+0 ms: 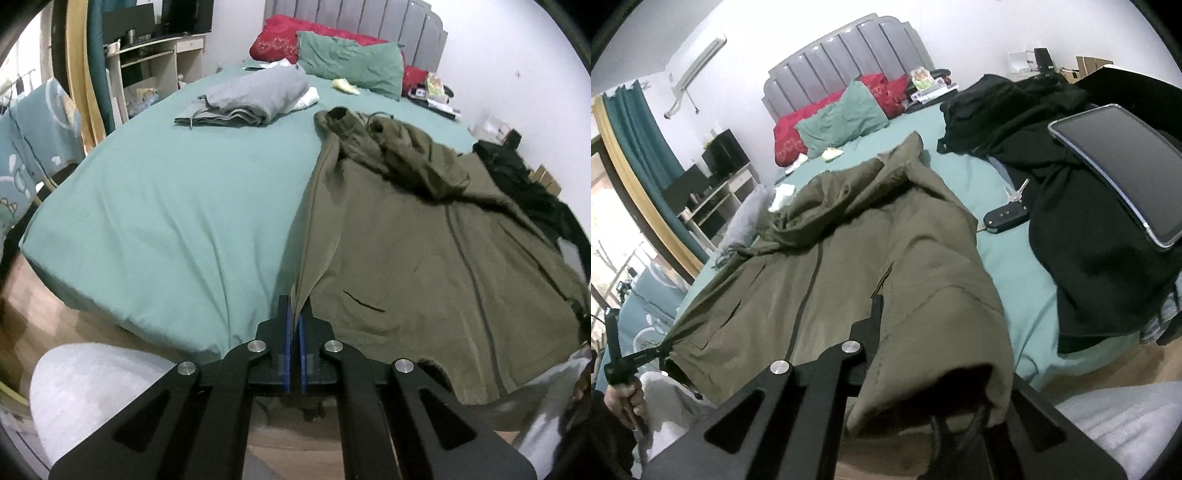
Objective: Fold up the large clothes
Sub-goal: 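Lift the hem with both grippers and fold it toward the hood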
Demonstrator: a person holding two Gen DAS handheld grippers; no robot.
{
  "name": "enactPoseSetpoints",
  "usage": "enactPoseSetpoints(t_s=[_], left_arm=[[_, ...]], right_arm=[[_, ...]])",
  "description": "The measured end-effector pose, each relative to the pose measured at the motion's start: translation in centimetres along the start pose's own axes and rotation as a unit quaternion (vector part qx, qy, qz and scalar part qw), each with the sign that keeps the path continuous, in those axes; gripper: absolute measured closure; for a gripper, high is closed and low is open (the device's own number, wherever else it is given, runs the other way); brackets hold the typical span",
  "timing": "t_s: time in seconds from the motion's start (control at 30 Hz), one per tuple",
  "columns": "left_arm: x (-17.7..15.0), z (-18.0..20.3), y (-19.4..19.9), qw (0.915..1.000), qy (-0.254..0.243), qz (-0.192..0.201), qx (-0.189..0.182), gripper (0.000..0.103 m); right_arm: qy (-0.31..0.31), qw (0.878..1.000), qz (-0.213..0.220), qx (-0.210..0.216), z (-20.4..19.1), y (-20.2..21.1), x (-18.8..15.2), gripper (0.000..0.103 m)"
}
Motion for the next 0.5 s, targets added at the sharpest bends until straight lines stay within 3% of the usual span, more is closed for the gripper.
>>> enactPoseSetpoints(t_s=[0.5], left_arm=[[1.4, -0.8, 11.5, 0.9982, -0.003, 0.048, -0.036, 0.1]], right_arm=[[0.016, 0.998, 0.055, 0.019, -1.1, 9.7, 3.5, 0.1]])
Point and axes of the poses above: each gripper's, at about its wrist camera, not at the fingertips, and y roughly against the way its jaws point, z to its right, x to its top, the point moved 6 cm from there along -y, roughly the way its jaws point, and after that the axes turned 1 degree about -y, right-handed, at the moved point
